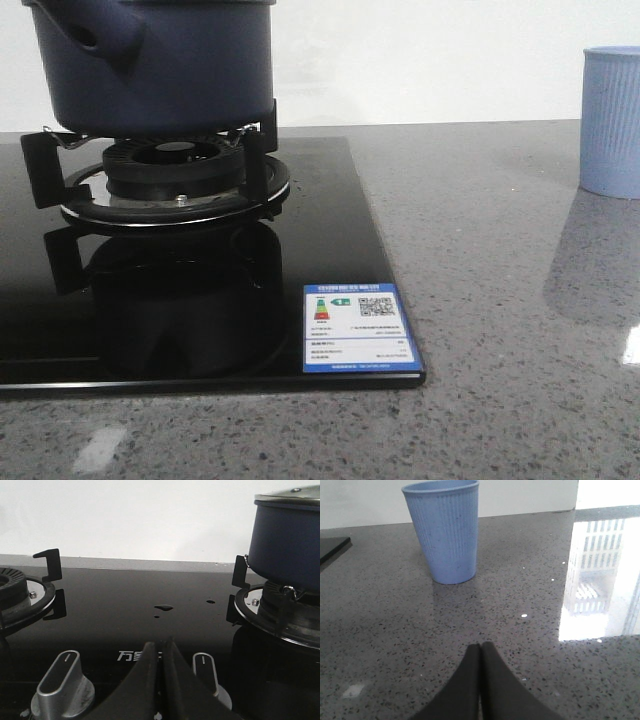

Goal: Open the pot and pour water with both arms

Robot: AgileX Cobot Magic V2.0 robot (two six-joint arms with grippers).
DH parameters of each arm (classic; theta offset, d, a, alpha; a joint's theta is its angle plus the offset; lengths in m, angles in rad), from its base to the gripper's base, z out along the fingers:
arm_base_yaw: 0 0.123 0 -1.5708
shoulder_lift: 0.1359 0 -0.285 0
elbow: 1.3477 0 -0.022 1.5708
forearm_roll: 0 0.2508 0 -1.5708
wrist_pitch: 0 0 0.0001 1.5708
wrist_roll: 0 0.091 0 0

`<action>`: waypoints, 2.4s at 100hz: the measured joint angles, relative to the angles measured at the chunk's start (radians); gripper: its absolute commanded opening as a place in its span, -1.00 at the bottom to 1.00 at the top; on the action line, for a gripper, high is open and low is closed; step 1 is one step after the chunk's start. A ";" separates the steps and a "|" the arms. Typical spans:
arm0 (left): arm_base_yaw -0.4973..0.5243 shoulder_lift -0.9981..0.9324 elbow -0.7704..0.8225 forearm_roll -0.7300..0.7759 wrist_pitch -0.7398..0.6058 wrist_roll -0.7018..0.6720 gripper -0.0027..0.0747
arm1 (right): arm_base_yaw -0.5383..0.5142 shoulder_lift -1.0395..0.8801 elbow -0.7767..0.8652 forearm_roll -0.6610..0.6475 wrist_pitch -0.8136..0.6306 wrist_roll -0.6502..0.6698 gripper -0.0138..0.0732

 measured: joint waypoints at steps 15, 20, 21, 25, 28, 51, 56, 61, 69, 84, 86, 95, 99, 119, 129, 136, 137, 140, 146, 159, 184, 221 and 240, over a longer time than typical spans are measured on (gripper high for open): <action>0.000 0.000 0.000 0.000 0.000 0.000 -0.98 | 0.000 0.000 0.000 0.000 0.000 0.000 -0.84; 0.000 0.000 0.000 0.000 0.000 0.000 -0.98 | 0.000 0.000 0.000 0.000 0.000 0.000 -0.84; 0.000 0.000 0.000 0.000 0.000 0.000 -0.98 | 0.000 0.000 0.000 0.000 0.000 0.000 -0.84; 0.000 0.000 0.000 0.000 0.000 0.000 -0.98 | 0.000 0.000 0.000 0.000 0.000 0.000 -0.84; 0.000 0.000 0.000 0.000 0.000 0.000 -0.98 | 0.000 0.000 0.000 0.000 0.000 0.000 -0.84; 0.000 0.000 0.000 0.000 0.000 0.000 -0.98 | 0.000 0.000 0.000 0.000 0.000 0.000 -0.84; 0.000 0.000 0.000 0.000 0.000 0.000 -0.98 | 0.000 0.000 0.000 0.000 0.000 0.000 -0.84; 0.000 0.000 0.000 0.000 0.000 0.000 -0.98 | 0.000 0.000 0.000 0.000 0.000 0.000 -0.84; 0.000 0.000 0.000 0.000 0.000 0.000 -0.98 | 0.000 0.000 0.000 0.000 0.000 0.000 -0.84; 0.000 0.000 0.000 0.000 0.000 0.000 -0.98 | 0.000 0.000 0.000 0.000 0.000 0.000 -0.84; 0.000 0.000 0.000 0.000 0.000 0.000 -0.98 | 0.000 0.000 0.000 0.000 0.000 0.000 -0.84; 0.000 0.000 0.000 0.000 0.000 0.000 -0.98 | 0.000 0.000 0.000 0.000 0.000 0.000 -0.84; 0.000 0.000 0.000 0.000 0.000 0.000 -0.98 | 0.000 0.000 0.000 0.000 0.000 0.000 -0.84; 0.000 0.000 0.000 0.000 0.000 0.000 -0.98 | 0.000 0.000 0.000 0.000 -0.004 0.000 -0.84; 0.000 0.000 0.000 0.000 0.000 0.000 -0.98 | 0.000 0.000 0.000 0.000 -0.011 0.000 -0.84; 0.000 0.000 0.000 0.000 0.000 0.000 -0.98 | 0.000 0.000 0.000 0.000 -0.025 0.000 -0.84; 0.000 0.000 0.000 0.000 0.000 0.000 -0.98 | 0.000 0.000 0.000 0.000 -0.028 0.000 -0.84; 0.000 0.000 0.000 0.000 0.000 0.000 -0.98 | 0.000 0.000 0.000 0.000 -0.033 0.000 -0.84; 0.000 0.000 0.000 0.000 0.000 0.000 -0.98 | 0.000 0.000 0.000 0.000 -0.051 0.000 -0.84; 0.000 0.000 0.000 -0.005 -0.002 0.000 -0.98 | 0.000 0.000 0.000 0.029 -0.074 0.000 -0.84; 0.000 0.000 0.000 -0.092 -0.010 0.000 -0.98 | 0.000 0.000 0.000 0.173 -0.102 0.000 -0.84; 0.000 0.000 -0.004 -0.578 -0.110 0.000 -0.98 | 0.000 0.000 0.000 0.579 -0.201 0.000 -0.84; 0.000 0.000 -0.108 -0.501 -0.097 0.000 -0.98 | 0.000 0.000 -0.067 0.517 -0.148 0.000 -0.83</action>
